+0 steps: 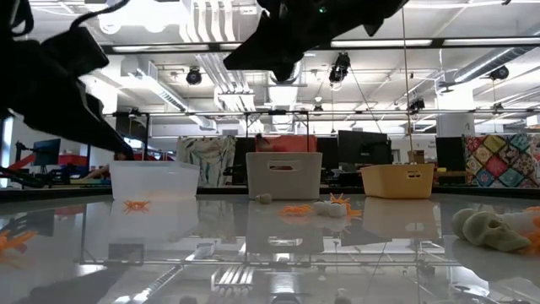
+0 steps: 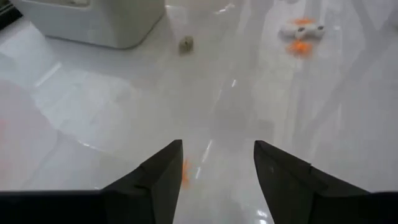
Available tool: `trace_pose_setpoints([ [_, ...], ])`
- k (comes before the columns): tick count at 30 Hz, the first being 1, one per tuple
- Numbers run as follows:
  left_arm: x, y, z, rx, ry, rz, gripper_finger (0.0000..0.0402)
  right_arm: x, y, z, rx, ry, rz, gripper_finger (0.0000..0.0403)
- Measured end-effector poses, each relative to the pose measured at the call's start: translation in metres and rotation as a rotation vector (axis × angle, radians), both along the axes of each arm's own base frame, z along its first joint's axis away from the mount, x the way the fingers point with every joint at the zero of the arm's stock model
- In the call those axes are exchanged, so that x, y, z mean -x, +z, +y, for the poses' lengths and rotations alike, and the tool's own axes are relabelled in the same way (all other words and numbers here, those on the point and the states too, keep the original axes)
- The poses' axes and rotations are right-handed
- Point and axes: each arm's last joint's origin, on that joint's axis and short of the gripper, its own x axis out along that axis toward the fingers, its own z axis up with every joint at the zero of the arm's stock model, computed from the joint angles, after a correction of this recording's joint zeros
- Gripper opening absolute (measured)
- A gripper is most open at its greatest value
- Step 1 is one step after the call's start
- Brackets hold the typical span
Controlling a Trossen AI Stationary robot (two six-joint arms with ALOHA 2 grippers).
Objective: Sort Halloween decoration
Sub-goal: Put the orange spider toy into the transparent white bin
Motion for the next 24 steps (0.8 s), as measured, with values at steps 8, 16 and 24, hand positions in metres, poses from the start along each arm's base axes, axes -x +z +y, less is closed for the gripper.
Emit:
trace_pose_setpoints([
  [8,-0.009,-0.027,0.009,-0.057,0.075,0.010,0.0180,0.012,-0.012,0.001,-0.020,-0.003,-0.074,0.0009],
  [16,-0.016,-0.048,0.021,-0.075,0.076,0.096,0.0180,0.020,-0.021,0.008,-0.046,0.005,-0.074,0.0009],
  [24,-0.021,-0.060,0.028,-0.053,0.079,0.103,0.0170,0.022,-0.020,0.018,-0.049,0.031,-0.080,0.0009],
])
